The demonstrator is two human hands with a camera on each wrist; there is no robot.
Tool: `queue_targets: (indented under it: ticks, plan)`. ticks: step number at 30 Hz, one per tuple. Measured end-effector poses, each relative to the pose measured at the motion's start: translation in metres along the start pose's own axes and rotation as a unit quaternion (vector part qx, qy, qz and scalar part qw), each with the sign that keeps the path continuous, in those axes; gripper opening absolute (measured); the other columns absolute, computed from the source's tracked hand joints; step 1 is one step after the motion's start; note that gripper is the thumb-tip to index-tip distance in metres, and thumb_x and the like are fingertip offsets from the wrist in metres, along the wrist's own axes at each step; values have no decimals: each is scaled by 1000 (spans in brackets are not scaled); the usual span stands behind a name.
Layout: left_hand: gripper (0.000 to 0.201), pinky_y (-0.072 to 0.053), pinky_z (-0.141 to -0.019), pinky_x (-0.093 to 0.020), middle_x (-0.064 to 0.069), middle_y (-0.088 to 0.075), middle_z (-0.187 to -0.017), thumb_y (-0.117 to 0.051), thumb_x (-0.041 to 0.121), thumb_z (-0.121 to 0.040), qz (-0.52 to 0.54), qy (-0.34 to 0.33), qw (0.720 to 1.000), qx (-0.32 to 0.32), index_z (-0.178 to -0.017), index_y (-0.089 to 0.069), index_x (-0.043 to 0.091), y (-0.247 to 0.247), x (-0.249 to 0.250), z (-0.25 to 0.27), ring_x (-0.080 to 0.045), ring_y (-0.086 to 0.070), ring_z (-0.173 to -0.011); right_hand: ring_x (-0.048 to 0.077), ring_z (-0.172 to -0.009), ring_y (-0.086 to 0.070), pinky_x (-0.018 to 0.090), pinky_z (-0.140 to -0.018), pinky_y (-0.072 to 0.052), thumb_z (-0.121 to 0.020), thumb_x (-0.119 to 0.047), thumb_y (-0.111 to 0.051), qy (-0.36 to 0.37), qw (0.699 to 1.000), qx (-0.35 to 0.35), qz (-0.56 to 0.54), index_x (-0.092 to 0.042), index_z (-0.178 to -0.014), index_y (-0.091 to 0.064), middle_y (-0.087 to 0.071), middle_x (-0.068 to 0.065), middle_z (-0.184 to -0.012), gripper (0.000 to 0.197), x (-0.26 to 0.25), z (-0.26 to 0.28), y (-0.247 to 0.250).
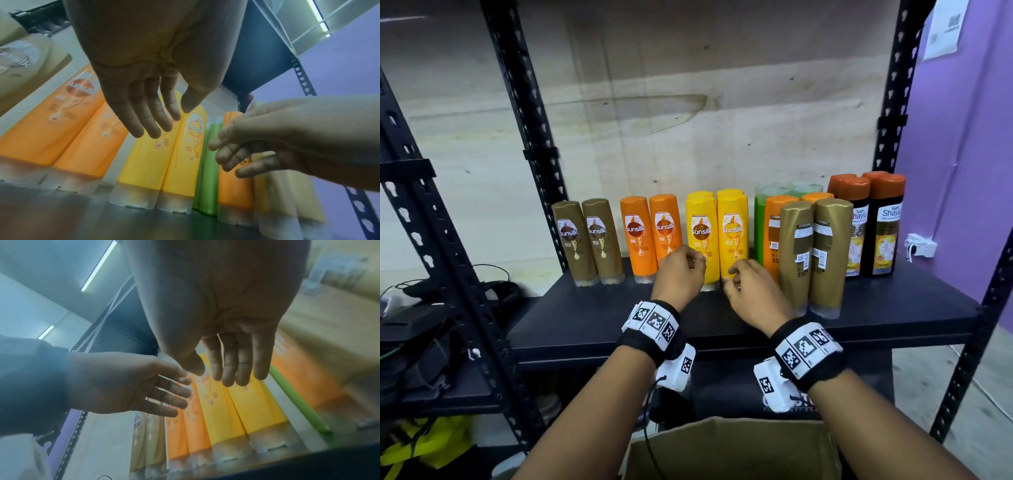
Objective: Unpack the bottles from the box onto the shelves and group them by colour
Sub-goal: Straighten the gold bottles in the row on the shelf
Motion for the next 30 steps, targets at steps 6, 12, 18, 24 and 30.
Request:
queue_targets:
  ticks: [6, 12, 18, 24, 30]
  plan:
    - [27, -54, -71, -38, -3, -71, -88, -55, 38, -99, -114, -77, 990, -44, -92, -70, 16, -10, 28, 24, -24, -65, -85, 22, -93, -58, 34, -71, -46, -101, -29, -50, 53, 995, 27, 83, -13, -101, -66, -59, 4, -102, 23, 4, 27, 35]
    - [31, -55, -77, -41, -7, -70, -101, -53, 40, -100, -158, -122, 978, -67, -100, -71, 15, -32, 63, 36, -28, -65, -94, 23, -91, -58, 30, -67, -38, -98, -25, -49, 24, 991, 46, 122, -14, -97, -64, -60, 4, -100, 19, 27, 45, 72]
    - [27, -52, -73, -39, -6, -69, -95, -55, 42, -98, -119, -125, 981, -84, -105, -63, 17, -60, 87, 38, -29, -65, -92, 24, -91, -59, 33, -70, -45, -96, -28, -51, -33, 990, 64, 118, -19, -94, -61, -58, 0, -100, 14, 65, 62, 104]
    - [57, -52, -92, -44, -9, -59, -124, -61, 52, -92, -63, -125, 986, -85, -136, -45, 19, -89, 98, 43, -29, -59, -113, 21, -108, -59, 40, -92, -51, -97, -27, -56, -71, 981, 179, -7, -18, -125, -52, -49, 2, -125, 30, 102, 71, 135]
    - [64, -51, -97, -48, -7, -57, -132, -67, 49, -90, -1, -111, 991, -73, -141, -40, 22, -103, 101, 44, -28, -58, -120, 19, -125, -55, 41, -105, -48, -98, -35, -60, -124, 980, 145, -51, -21, -149, -38, -51, 2, -141, 57, 127, 59, 126]
Point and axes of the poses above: each hand's wrist, its own z-axis away from the middle knuckle, its own y-axis out of the back of the hand, x = y × z, the point moved 7 cm from there along -z, towards the middle knuckle
